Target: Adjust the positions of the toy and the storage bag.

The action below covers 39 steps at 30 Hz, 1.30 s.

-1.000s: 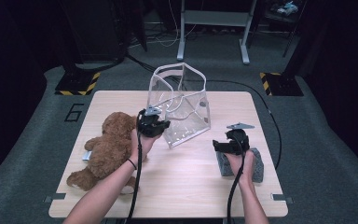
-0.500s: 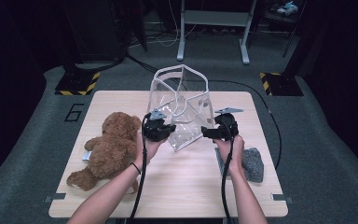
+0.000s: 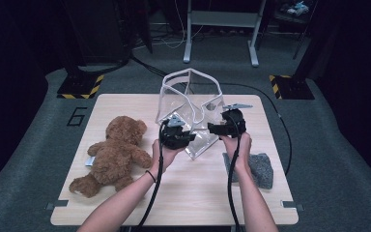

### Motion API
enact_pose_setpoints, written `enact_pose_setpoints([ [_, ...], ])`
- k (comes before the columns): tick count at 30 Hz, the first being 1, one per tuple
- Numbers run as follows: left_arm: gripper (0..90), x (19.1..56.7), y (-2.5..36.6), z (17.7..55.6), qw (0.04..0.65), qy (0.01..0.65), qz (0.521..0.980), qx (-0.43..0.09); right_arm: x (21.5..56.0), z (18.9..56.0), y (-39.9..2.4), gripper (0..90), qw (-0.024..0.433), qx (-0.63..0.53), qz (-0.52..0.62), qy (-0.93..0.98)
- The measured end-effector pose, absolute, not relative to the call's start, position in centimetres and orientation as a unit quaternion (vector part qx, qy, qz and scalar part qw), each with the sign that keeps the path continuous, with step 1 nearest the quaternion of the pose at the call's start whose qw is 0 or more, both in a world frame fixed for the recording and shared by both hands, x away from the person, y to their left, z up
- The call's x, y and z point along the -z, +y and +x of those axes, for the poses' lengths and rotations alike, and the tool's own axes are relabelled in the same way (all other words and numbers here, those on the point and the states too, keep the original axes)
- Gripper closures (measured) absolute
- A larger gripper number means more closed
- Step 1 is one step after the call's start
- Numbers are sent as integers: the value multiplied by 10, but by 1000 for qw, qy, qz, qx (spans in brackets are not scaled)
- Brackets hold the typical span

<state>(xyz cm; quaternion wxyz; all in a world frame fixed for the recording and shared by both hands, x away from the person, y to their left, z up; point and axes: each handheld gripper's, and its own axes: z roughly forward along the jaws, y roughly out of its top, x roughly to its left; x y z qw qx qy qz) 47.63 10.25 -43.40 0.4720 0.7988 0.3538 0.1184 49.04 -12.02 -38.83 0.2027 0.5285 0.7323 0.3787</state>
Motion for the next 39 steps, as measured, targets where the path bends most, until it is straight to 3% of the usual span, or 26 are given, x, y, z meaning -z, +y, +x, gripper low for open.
enact_pose_setpoints([
  [5, 404, 430, 118, 480, 453, 377, 798, -125, 390, 497, -115, 211, 202, -378, 534, 729],
  [8, 344, 428, 127, 482, 451, 387, 794, -125, 391, 498, -114, 219, 200, -387, 536, 723],
  [14, 320, 427, 141, 486, 442, 394, 797, -114, 389, 502, -105, 255, 197, -404, 541, 711],
  [18, 352, 429, 135, 484, 444, 385, 802, -108, 388, 503, -98, 298, 196, -398, 539, 716],
  [28, 331, 438, 132, 483, 441, 388, 805, -92, 405, 505, -94, 669, 182, -374, 545, 728],
  [29, 329, 438, 132, 483, 441, 388, 805, -92, 405, 505, -94, 669, 182, -374, 545, 728],
  [30, 329, 438, 135, 483, 441, 390, 803, -92, 409, 505, -94, 757, 181, -372, 550, 726],
  [34, 328, 439, 143, 485, 437, 397, 801, -98, 411, 503, -97, 848, 185, -369, 549, 727],
  [39, 328, 439, 153, 488, 434, 407, 797, -103, 410, 503, -107, 875, 201, -358, 544, 732],
])
